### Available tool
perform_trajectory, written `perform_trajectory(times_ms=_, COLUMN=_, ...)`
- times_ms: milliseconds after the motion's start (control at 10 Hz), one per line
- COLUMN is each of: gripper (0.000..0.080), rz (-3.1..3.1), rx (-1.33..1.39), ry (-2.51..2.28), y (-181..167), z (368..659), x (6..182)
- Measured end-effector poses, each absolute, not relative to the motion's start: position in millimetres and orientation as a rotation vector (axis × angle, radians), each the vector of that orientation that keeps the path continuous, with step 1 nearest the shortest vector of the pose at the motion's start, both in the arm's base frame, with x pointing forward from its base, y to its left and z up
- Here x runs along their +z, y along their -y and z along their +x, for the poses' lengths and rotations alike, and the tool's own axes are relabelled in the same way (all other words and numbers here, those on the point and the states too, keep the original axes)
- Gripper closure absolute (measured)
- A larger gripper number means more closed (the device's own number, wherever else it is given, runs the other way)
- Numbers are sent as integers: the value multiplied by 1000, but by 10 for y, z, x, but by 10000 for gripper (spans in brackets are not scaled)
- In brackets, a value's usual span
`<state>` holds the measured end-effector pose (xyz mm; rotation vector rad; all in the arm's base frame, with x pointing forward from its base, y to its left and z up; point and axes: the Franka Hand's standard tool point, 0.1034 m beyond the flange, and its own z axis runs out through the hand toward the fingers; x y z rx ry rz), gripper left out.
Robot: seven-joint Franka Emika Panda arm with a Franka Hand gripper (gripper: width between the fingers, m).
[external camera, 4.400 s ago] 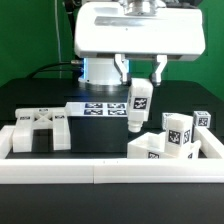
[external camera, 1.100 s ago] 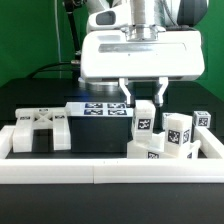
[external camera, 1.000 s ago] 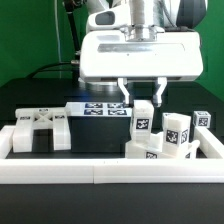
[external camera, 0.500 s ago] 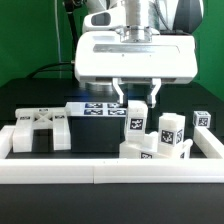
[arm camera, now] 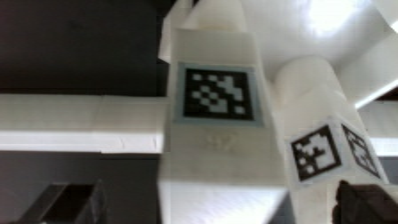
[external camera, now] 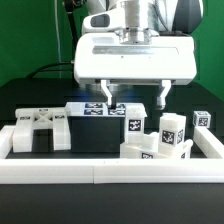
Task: Assemble chair
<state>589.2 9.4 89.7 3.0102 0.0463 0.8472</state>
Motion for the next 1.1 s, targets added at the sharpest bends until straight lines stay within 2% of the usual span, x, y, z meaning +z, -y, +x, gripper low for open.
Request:
perform_trajectory(times_ms=200, gripper=151, rz=3010, rx=843, ry=-35, y=-49, z=5898, x=906)
perform_trajectory(times_ms=700, gripper=151, rz=3027, rx=822, ry=-28, y=-14, z=5924, x=1080)
perform_trajectory(times_ms=900, gripper=151, rz=3054, rx=773, ry=-32, y=-47, z=5907, x=1051)
perform_trajectory(times_ms=1100, gripper=151, rz=3137, rx=597, ry=-40, y=-108, z=5897, x=990)
